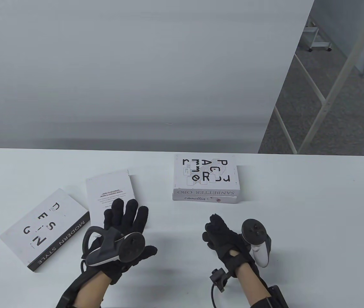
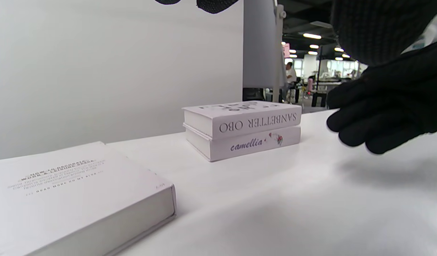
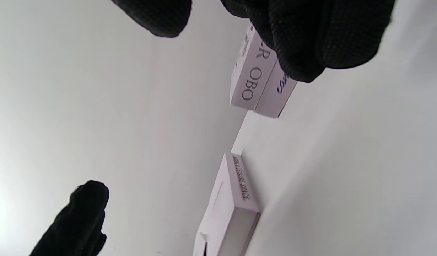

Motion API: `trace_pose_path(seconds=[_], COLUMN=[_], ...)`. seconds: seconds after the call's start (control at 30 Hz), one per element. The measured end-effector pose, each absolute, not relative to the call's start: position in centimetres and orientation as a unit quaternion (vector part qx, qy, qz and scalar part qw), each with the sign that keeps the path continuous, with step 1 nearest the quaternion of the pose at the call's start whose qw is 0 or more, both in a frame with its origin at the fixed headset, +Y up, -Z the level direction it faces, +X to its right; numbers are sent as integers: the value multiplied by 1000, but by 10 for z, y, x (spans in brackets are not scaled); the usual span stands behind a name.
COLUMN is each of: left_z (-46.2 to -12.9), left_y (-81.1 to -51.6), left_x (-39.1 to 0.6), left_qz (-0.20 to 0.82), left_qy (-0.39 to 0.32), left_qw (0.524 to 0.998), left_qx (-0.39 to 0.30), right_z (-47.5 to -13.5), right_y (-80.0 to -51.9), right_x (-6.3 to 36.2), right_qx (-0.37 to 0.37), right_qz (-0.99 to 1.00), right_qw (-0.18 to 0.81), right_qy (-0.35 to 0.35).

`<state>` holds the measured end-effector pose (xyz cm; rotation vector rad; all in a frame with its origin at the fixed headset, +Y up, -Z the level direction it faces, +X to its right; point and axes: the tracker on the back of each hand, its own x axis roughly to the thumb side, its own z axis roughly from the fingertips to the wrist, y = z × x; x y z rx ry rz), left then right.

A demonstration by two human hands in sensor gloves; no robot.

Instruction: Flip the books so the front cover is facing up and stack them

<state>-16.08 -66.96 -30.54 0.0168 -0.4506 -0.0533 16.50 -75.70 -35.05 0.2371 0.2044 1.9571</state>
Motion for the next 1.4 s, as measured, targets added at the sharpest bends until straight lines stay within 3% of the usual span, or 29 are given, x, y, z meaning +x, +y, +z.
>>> trace_pose_path(seconds=[0.23, 0.4, 0.63, 0.9, 1.13, 1.4], left_z=[-315, -322, -332, -373, -420, -446], left_y=[-692, -692, -703, -718, -728, -748], left_x=[-158, -177, -184, -193, -231, -259], left_qz=[-33, -24, -19, -36, -21, -40], left_qy=[-220, -185, -159, -109, -31, 23], left_qw=[974, 982, 986, 991, 994, 991], left_qx=[-35, -37, -43, -75, -106, -122], right_z=[-321, -314, -309, -305, -310, -320], right_y=[-728, -714, -696, -686, -685, -684], right_x=[208, 232, 255, 266, 257, 239], right_qx=[124, 117, 102, 93, 106, 129], right_qz=[896, 908, 956, 976, 984, 986], right_qw=[427, 401, 267, 181, 136, 104], right_qy=[-7, -27, -69, -71, -47, -34])
